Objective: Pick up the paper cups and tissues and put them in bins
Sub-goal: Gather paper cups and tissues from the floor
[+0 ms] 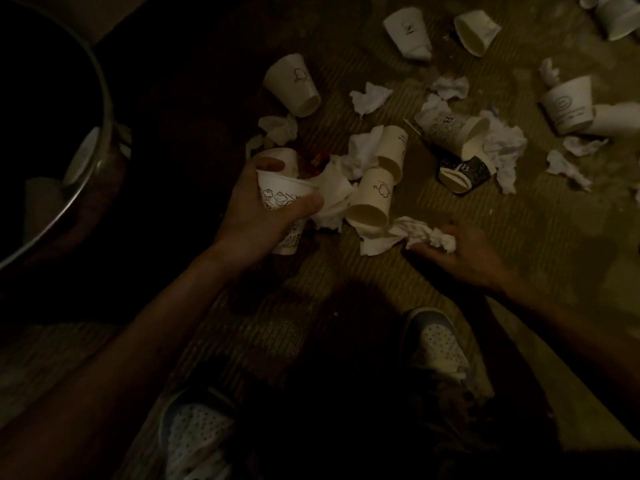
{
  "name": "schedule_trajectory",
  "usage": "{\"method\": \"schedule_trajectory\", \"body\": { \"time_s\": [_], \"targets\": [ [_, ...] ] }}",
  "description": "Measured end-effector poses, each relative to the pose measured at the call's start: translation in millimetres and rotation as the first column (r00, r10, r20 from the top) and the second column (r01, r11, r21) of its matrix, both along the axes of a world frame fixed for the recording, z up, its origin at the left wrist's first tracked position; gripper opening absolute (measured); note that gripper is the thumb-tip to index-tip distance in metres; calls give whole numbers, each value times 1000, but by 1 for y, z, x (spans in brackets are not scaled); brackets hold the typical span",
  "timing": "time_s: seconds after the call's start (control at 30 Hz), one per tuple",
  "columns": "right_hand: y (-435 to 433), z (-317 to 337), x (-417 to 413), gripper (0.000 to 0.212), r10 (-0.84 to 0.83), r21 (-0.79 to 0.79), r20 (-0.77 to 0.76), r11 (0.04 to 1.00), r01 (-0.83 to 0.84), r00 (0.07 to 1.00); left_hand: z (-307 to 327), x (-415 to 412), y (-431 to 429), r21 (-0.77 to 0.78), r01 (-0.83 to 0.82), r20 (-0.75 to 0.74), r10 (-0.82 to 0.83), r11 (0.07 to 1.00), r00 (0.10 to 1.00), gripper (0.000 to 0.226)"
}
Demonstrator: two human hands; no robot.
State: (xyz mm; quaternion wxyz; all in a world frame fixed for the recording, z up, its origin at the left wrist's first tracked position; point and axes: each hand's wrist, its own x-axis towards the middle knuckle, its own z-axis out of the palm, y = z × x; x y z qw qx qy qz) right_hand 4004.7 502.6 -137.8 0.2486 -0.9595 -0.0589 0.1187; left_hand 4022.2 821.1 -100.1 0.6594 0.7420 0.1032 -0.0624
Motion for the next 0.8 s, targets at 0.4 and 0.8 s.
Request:
{"method": "schedule_trajectory", "body": {
  "time_s": [0.4,0.8],
  "targets": [
    [91,45,14,5,-45,182,-69,982,57,997,-8,-25,24,-36,-55,-53,53,998,997,52],
    [140,45,108,68,310,-233,-44,921,-312,950,-14,-25,24,-59,-77,-66,73,995,995,52]
  ]
}}
